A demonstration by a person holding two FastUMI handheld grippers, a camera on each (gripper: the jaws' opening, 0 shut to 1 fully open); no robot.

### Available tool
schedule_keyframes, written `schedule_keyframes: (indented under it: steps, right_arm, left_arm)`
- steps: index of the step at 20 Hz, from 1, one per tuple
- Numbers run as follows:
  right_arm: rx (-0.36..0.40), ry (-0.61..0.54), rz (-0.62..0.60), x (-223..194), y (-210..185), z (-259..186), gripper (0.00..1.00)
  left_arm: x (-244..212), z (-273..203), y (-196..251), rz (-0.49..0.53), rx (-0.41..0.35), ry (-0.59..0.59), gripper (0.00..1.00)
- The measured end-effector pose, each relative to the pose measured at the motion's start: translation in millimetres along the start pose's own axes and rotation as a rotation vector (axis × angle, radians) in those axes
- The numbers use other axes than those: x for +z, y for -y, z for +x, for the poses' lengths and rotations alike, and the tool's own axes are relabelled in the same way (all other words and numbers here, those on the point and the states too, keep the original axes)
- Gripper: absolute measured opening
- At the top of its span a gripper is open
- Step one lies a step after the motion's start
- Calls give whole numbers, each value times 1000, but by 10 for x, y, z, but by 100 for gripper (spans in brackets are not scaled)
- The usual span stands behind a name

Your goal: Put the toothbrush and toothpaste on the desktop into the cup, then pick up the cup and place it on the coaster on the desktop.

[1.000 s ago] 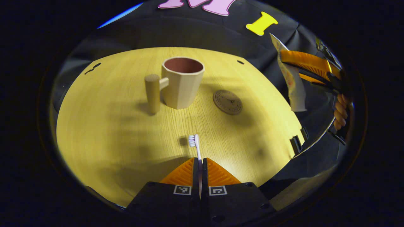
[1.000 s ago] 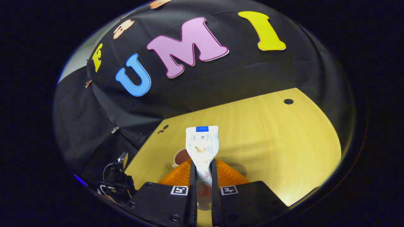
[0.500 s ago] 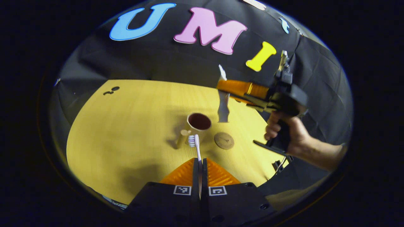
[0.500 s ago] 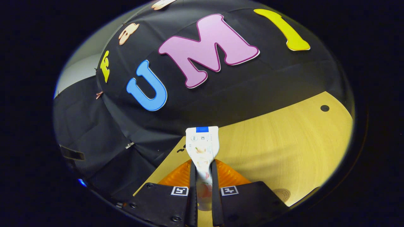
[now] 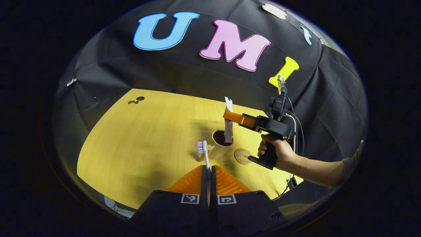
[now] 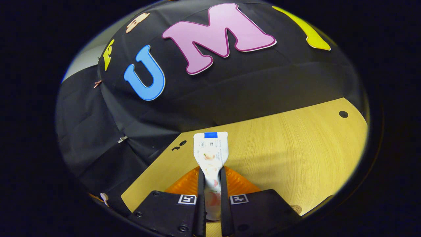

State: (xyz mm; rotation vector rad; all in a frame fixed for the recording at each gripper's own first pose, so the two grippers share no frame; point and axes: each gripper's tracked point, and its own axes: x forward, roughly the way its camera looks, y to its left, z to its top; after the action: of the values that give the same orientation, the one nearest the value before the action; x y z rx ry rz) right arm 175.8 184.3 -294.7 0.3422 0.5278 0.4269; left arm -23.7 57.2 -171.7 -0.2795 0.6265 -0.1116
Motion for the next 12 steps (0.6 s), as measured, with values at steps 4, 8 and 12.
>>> schedule_keyframes:
  steps: [4, 8, 12]
  right_arm:
    - [14, -32, -37, -134, -17, 49, 22]
    - [34, -62, -42, -265, -118, 13, 29]
    - [24, -92, -65, -350, -129, -48, 25]
  left_arm:
    - [-19, -29, -28, -5, 30, 2, 6]
    - [-9, -75, -37, -23, 48, 16, 6]
    - [13, -146, -76, -40, 76, 36, 6]
